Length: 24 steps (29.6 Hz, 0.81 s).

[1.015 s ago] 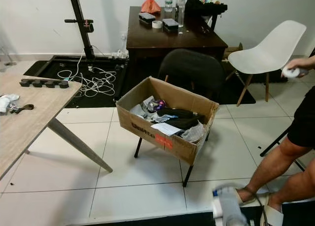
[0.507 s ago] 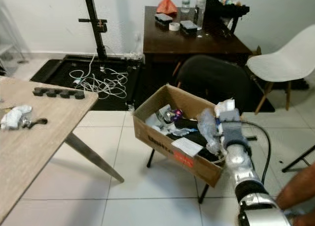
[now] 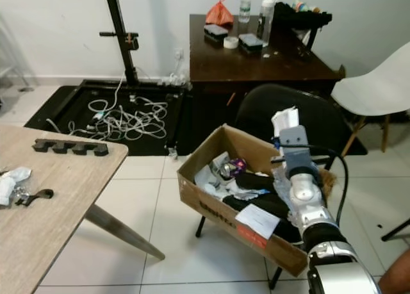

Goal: Picking trash to rubbish bin

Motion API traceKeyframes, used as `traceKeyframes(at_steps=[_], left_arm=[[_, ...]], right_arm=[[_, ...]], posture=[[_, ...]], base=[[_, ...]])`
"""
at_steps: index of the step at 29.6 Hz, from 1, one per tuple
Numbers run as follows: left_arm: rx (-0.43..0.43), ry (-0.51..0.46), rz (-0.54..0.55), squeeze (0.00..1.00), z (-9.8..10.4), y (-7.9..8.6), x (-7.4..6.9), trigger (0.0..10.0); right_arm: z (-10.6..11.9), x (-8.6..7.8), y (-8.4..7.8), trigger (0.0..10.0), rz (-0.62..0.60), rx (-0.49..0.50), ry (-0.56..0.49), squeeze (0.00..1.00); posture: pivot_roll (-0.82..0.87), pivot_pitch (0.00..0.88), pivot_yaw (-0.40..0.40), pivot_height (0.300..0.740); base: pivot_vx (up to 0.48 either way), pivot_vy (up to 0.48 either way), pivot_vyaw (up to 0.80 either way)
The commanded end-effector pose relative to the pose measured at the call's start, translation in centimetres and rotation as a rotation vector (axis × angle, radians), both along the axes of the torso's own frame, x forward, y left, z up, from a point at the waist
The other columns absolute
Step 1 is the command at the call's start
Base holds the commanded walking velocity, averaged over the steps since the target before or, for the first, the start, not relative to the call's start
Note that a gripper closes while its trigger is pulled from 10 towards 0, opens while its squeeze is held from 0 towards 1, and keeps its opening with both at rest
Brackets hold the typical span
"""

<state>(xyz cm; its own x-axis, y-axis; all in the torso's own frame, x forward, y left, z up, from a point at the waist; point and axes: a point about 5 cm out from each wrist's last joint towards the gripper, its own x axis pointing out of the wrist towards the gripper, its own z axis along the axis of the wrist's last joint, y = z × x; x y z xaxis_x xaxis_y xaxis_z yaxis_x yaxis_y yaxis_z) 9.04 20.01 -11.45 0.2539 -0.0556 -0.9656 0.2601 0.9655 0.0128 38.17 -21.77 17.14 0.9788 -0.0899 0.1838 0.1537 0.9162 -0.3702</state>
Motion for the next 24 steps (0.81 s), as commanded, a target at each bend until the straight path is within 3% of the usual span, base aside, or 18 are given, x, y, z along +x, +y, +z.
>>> traceKeyframes(at_steps=[1,5,7,12,13,15,16,17,18,24], left_arm=[[-0.017,-0.05,0.008,0.0,0.2,-0.4,1.0,10.0],[-0.02,-0.053,0.014,0.0,0.2,-0.4,0.9,10.0],[-0.024,-0.049,0.012,0.0,0.2,-0.4,0.9,10.0],[-0.024,-0.047,0.013,0.0,0.2,-0.4,0.8,10.0],[-0.023,-0.046,0.013,0.0,0.2,-0.4,0.8,10.0],[-0.023,-0.046,0.013,0.0,0.2,-0.4,0.8,10.0],[-0.022,-0.046,0.013,0.0,0.2,-0.4,0.8,10.0],[-0.022,-0.046,0.013,0.0,0.2,-0.4,0.8,10.0],[-0.022,-0.046,0.014,0.0,0.2,-0.3,0.8,10.0],[-0.021,-0.05,0.018,0.0,0.2,-0.2,0.9,10.0]], right_arm=[[-0.5,-0.1,0.0,10.0,0.029,0.017,0.021,0.0],[-1.9,-0.4,0.4,10.0,0.06,0.062,0.085,0.0],[-3.5,-0.5,0.6,10.0,0.061,0.067,0.186,0.0],[-3.9,-0.7,0.7,10.0,0.078,0.115,0.208,0.0],[-4.3,-0.7,0.6,10.0,0.067,0.126,0.231,0.46],[-4.6,-0.8,0.4,10.0,0.057,0.127,0.251,0.46],[-4.8,-0.9,0.2,10.0,0.043,0.119,0.261,0.88],[-4.9,-0.9,0.1,10.0,0.034,0.114,0.265,0.88],[-5.1,-1.0,-0.1,10.0,0.016,0.105,0.275,1.0],[-4.8,-1.2,-1.3,10.0,-0.075,0.04,0.261,1.0]], posture=[[-0.06,0.161,0.015,0.74],[-0.07,0.162,0.015,0.74],[-0.07,0.165,0.014,0.74],[-0.06,0.17,0.016,0.74],[-0.06,0.171,0.018,0.74],[-0.06,0.171,0.018,0.74],[-0.06,0.172,0.02,0.74],[-0.06,0.172,0.02,0.74],[-0.06,0.172,0.02,0.74],[-0.06,0.172,0.028,0.74]], base=[[0.0,0.0,0.0],[0.0,0.0,0.0],[0.0,0.0,0.0],[0.0,0.0,0.0],[0.0,0.0,0.0],[0.0,0.0,0.0],[0.0,0.0,0.0],[0.0,0.0,0.0],[0.0,0.0,0.0],[0.0,0.0,0.0]])
